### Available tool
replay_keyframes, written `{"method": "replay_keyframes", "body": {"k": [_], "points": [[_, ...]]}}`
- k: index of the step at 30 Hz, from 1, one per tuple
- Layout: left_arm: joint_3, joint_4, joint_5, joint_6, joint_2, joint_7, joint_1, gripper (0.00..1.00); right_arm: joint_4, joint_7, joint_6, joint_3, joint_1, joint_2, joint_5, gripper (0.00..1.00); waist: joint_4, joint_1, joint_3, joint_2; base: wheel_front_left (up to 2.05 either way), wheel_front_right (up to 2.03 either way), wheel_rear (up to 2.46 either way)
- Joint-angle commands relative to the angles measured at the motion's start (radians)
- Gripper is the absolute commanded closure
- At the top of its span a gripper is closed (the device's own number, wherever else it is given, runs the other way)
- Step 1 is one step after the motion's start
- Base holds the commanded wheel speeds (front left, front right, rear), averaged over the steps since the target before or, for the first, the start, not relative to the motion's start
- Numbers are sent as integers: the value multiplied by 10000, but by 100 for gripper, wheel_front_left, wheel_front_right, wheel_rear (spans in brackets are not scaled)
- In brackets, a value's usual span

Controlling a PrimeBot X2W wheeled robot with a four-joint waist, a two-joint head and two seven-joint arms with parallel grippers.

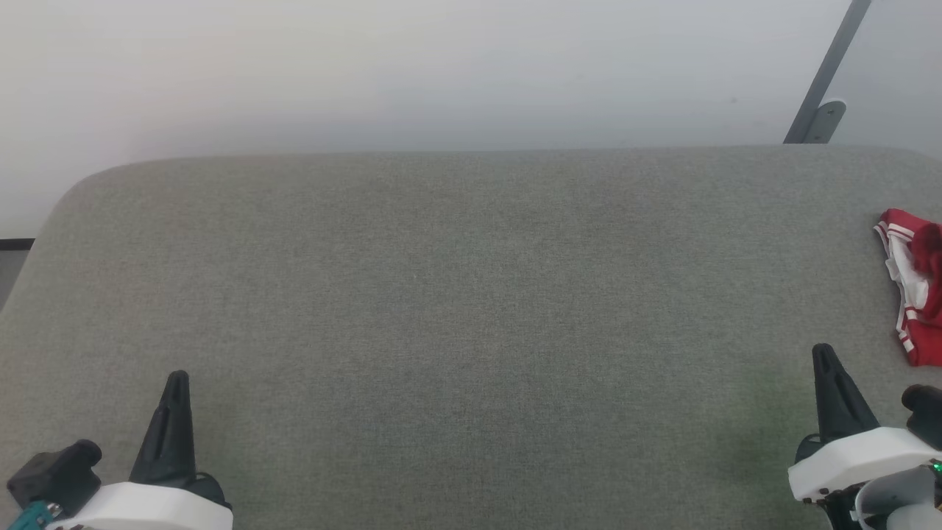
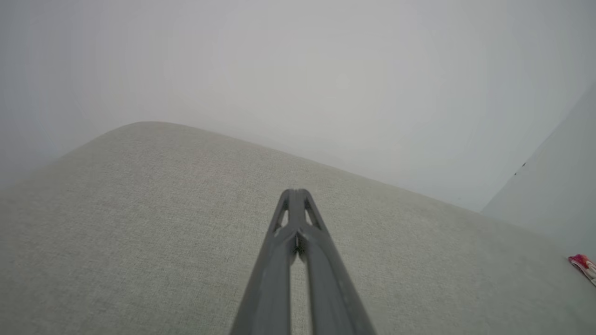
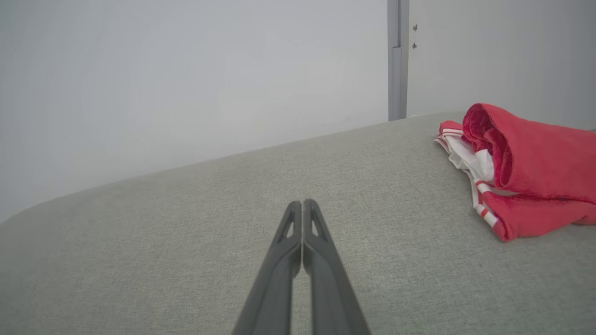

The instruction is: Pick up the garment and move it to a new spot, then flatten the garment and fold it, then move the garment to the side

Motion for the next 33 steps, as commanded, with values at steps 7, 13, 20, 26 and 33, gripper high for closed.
{"method": "replay_keyframes", "body": {"k": [7, 13, 20, 26, 33], "points": [[13, -17, -1223, -4, -38, 343, -361, 100, -288, 317, -2, -26, -211, 75, 1322, 100, -18, 0, -16, -1, 0, 0, 0], [-7, 70, -2092, -5, -150, 600, -473, 100, -347, 563, -2, -33, -223, 183, 2276, 100, -34, 0, -31, -1, 0, 0, 0], [-29, 179, -3145, -7, -289, 911, -614, 100, -409, 870, -3, -47, -245, 323, 3438, 100, -55, 0, -51, -1, 0, 0, 0], [-44, 257, -3885, -8, -390, 1137, -696, 100, -455, 1091, -4, -59, -253, 421, 4246, 100, -72, 0, -66, -1, 0, 0, 0], [-59, 339, -4701, -10, -490, 1376, -813, 100, -505, 1331, -4, -75, -270, 521, 5124, 100, -90, 0, -84, -1, 0, 0, 0]]}}
